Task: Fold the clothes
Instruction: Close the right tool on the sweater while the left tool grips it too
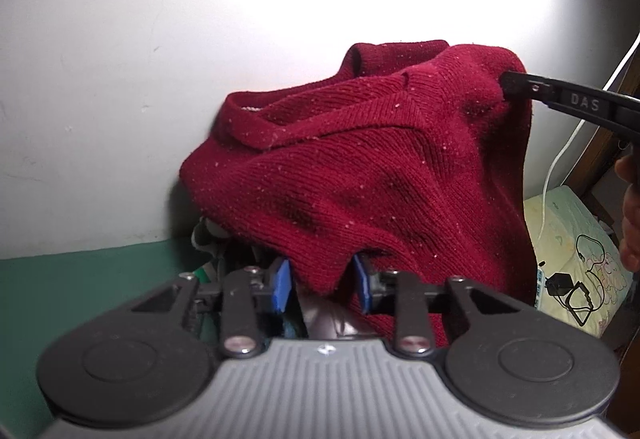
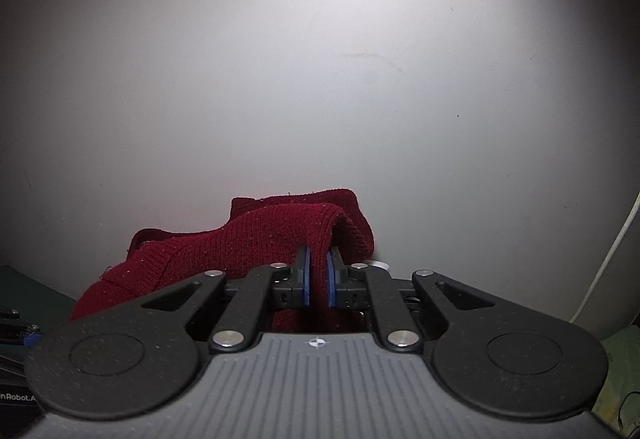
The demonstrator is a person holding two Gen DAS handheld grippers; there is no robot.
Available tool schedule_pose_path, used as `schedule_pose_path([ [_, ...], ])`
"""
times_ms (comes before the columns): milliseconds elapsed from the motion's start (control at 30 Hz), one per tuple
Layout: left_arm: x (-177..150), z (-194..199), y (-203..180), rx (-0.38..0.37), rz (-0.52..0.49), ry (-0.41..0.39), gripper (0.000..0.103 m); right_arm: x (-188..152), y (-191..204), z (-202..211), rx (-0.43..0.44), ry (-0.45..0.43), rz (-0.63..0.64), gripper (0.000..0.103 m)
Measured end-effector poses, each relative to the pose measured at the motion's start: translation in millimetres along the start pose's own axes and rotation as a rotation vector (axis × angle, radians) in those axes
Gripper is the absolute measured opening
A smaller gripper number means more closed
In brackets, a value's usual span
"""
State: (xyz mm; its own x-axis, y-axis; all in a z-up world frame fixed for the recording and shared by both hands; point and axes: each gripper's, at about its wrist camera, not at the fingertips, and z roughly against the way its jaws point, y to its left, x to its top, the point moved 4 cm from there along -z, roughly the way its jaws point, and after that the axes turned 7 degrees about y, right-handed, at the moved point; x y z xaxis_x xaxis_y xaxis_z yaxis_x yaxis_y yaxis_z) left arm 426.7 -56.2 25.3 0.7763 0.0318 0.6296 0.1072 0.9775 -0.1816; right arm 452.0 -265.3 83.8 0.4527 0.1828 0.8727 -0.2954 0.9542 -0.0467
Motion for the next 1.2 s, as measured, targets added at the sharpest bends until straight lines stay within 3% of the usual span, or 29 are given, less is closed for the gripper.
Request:
schedule_pose_path([
  [333,-11.9,0.4,10.4,-0.032,0.035,0.021,0.021,-18.8,9.5,49.7,-0.025,0.016,0.104,0.008],
  [400,-12.5,1.0,9.8,-0.042,0.043,0.022,0.041,-23.4,9.5,55.1,-0.033,0.024,0.118,0.008],
  [467,-12.7,3.2,11.4,-0.059,0.069,0.006,0.069,-26.3,6.4,59.0,-0.048,0.028,0.134,0.008],
  [500,-12.2,2.7,12.5,-0.065,0.082,-0.002,0.073,-27.4,4.9,61.2,-0.052,0.032,0.139,0.008],
  [567,-10.3,1.3,13.7,-0.070,0.106,-0.015,0.093,-29.5,4.7,58.7,-0.042,0.043,0.127,0.008],
  [600,-8.9,0.8,13.3,-0.067,0.115,-0.019,0.095,-30.5,4.5,57.3,-0.039,0.047,0.121,0.013],
  [633,-7.3,-1.2,11.9,-0.061,0.117,-0.018,0.095,-31.8,3.6,55.8,-0.046,0.047,0.116,0.019],
  [700,-3.6,-8.0,8.6,-0.048,0.115,-0.005,0.095,-33.7,0.8,54.5,-0.064,0.035,0.101,0.049],
  [733,-2.1,-11.0,7.7,-0.046,0.120,-0.002,0.095,-34.0,-0.7,54.1,-0.071,0.027,0.091,0.053],
  [833,2.6,-17.8,7.5,-0.052,0.148,-0.001,0.093,-31.4,-3.5,50.7,-0.046,0.016,0.050,0.056],
  [967,8.5,-27.8,5.8,-0.097,0.165,0.019,0.061,-29.9,-7.2,45.4,-0.023,0.017,0.018,0.056],
  [1000,9.3,-27.4,4.7,-0.104,0.164,0.017,0.060,-32.1,-7.2,43.6,-0.021,0.016,0.015,0.056],
  [1067,9.7,-24.1,2.0,-0.096,0.147,0.004,0.054,-34.6,-8.2,39.9,-0.010,0.011,0.006,0.053],
  [1133,8.6,-20.3,1.6,-0.090,0.139,-0.006,0.046,-35.5,-6.8,33.8,0.008,0.016,0.002,0.031],
  [1167,7.9,-17.7,2.0,-0.089,0.139,-0.012,0.041,-35.6,-5.7,33.2,0.017,0.018,-0.001,0.015],
  [1200,7.1,-14.4,2.3,-0.088,0.141,-0.018,0.038,-35.3,-4.1,33.2,0.023,0.015,-0.003,0.009],
])
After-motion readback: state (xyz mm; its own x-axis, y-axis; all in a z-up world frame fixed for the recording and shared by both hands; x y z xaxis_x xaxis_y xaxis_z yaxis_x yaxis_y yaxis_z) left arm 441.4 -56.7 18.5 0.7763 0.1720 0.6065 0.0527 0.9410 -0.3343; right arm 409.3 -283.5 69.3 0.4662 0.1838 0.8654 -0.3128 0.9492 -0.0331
